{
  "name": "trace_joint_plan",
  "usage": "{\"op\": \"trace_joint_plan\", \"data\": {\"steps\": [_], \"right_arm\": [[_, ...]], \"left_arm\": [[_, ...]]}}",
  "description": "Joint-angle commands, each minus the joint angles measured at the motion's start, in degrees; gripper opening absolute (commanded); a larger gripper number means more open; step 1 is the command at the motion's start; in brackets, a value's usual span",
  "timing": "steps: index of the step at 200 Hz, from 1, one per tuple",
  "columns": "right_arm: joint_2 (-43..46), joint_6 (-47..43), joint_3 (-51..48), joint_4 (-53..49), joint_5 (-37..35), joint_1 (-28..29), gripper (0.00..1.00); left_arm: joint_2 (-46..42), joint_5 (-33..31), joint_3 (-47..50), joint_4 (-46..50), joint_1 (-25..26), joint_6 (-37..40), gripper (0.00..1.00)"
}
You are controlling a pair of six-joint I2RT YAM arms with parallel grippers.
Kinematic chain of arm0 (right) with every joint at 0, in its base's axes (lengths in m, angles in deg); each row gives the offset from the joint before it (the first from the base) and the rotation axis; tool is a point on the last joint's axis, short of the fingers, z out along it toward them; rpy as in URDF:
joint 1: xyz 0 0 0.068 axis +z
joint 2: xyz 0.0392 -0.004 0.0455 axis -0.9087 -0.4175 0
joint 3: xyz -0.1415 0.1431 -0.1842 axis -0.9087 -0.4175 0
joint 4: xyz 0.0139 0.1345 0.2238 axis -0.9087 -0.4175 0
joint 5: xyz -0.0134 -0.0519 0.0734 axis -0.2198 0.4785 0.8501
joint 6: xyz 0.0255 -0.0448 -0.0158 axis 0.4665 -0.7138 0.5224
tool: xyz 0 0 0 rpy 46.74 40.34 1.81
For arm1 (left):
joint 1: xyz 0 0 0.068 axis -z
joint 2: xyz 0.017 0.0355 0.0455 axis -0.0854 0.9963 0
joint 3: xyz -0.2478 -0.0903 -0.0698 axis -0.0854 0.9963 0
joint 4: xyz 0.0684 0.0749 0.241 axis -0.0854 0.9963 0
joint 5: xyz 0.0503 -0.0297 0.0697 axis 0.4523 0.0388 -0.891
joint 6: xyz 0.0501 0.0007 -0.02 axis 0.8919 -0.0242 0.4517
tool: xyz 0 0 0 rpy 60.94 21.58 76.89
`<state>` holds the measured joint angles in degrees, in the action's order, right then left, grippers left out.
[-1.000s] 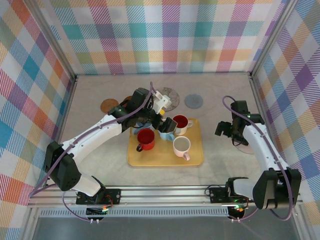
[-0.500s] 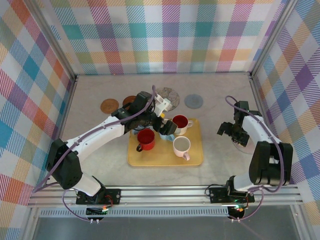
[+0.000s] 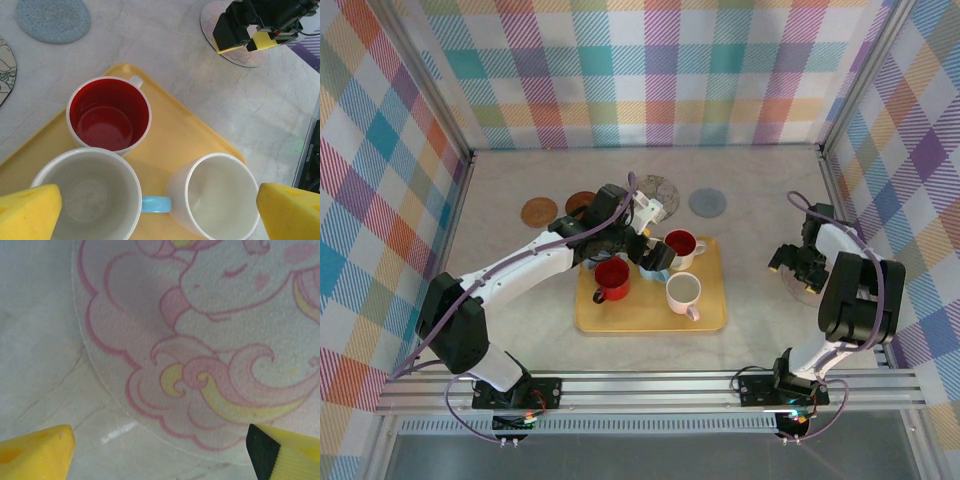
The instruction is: Place the cup by the coaster
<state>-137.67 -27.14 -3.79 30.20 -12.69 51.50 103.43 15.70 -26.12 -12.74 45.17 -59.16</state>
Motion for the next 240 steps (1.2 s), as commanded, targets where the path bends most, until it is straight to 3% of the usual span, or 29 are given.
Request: {"op": "trace_joint_plan", "data": {"steps": [1,88,177,240], "right_arm": [[-1.83,0.32,2.01,1.88,0.87,-0.85,0.87],[-9.84,0.53,5.42,1.36,-3.03,-0.90,0.77],[-7.47,0.50,5.62,1.64,-1.12,-0.92,0.51],[-5.31,0.08,6.83,1.20,7.06,-0.71,0.14]], "left_arm": [[1.16,-0.40,-0.81,-1.02,0.74,-0.67,1.00],[3.78,-1.30,-4.69,2.91,0.77,3.54,1.00],[2.80,-1.66,-4.31,3.71,0.77,3.63,1.00],[1.84,-1.39,-4.41,3.10,0.77,3.02,1.00]]}}
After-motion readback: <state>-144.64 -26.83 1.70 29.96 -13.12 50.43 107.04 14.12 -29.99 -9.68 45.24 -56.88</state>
